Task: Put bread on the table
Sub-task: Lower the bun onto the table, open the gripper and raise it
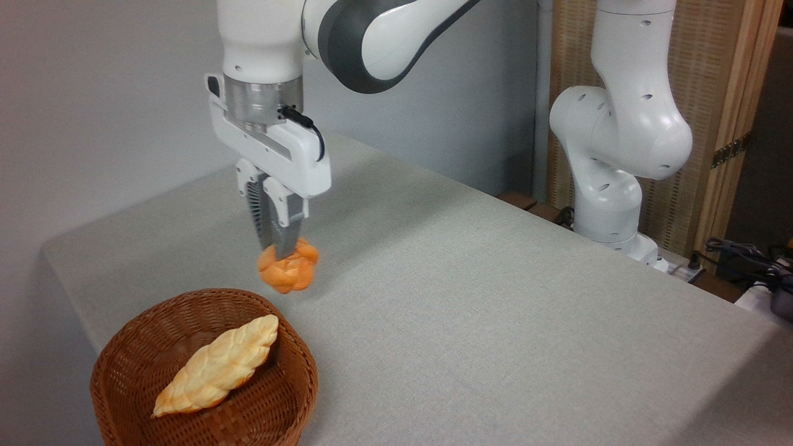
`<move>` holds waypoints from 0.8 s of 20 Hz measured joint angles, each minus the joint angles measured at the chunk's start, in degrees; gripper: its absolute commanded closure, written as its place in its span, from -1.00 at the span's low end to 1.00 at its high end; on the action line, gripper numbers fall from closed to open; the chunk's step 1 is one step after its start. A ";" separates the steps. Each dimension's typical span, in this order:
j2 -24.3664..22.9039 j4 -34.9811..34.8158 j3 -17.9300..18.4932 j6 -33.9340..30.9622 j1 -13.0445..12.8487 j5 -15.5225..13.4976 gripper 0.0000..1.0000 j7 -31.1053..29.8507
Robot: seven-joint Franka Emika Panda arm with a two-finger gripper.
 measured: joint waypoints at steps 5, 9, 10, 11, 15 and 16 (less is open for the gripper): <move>0.06 -2.57 -0.24 -3.32 -0.36 -0.06 -1.00 -0.03; 0.21 -3.36 -0.65 -3.32 -1.01 -0.06 -1.00 -0.03; 0.24 -3.36 -0.68 -3.32 -1.12 -0.06 -1.00 -0.03; 0.26 -3.36 -0.70 -3.32 -1.17 -0.06 -1.00 -0.03; 0.23 -2.98 -0.67 -2.76 -1.17 -0.06 -1.00 -0.03; 0.20 -2.70 -0.58 -2.58 -1.14 0.11 -1.00 -0.03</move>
